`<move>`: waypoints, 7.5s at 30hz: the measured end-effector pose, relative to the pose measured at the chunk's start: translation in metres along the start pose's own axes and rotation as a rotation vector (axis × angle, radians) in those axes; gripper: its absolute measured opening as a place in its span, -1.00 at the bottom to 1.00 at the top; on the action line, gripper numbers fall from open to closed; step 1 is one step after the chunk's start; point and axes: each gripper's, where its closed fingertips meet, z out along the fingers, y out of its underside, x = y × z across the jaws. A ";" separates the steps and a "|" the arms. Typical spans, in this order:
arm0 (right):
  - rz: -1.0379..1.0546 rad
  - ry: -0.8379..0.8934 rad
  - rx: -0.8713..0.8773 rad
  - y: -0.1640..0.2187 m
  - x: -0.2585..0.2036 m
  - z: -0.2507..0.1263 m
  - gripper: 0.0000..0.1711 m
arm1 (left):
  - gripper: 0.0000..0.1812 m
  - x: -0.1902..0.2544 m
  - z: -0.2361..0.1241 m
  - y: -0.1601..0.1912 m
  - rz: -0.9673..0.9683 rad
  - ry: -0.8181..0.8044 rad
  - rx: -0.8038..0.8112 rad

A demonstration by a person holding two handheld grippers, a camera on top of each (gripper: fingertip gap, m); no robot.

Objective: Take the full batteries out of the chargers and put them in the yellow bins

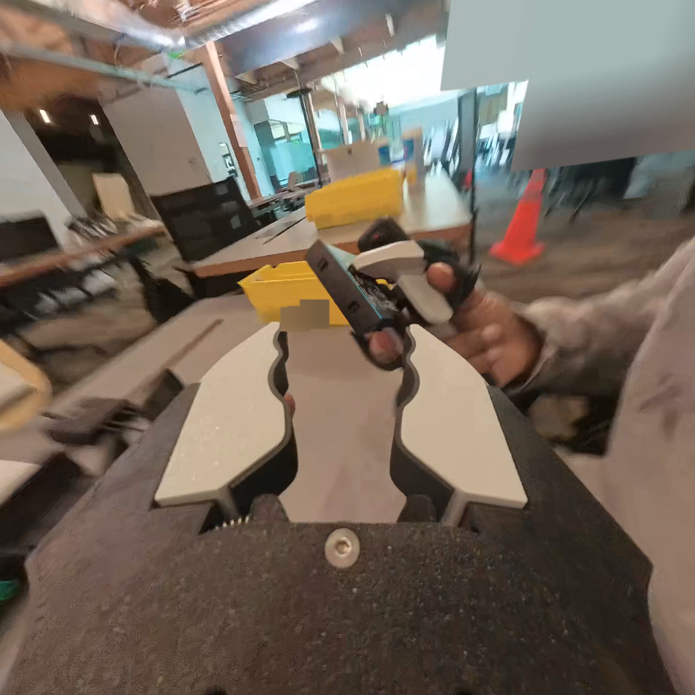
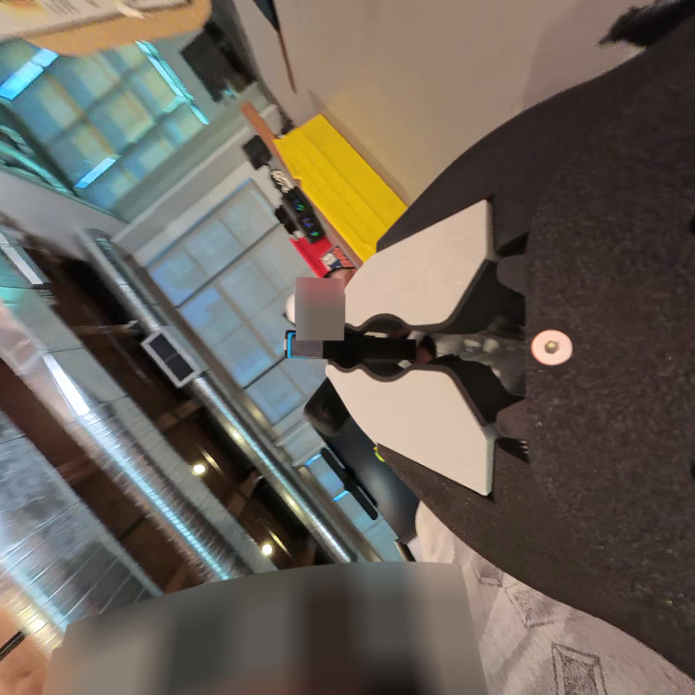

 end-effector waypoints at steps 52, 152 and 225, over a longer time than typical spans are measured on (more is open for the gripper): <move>-1.238 0.275 -1.460 -0.054 0.096 -0.026 -0.83 | -0.75 -0.042 -0.027 0.061 -0.198 -0.384 -0.156; -0.684 1.123 -0.789 -0.052 0.295 -0.087 0.01 | -0.96 -0.080 -0.091 0.090 -0.234 -0.743 -0.062; -0.688 1.238 -0.553 -0.016 0.203 -0.108 -0.06 | -0.97 -0.073 -0.083 0.092 -0.176 -0.713 -0.101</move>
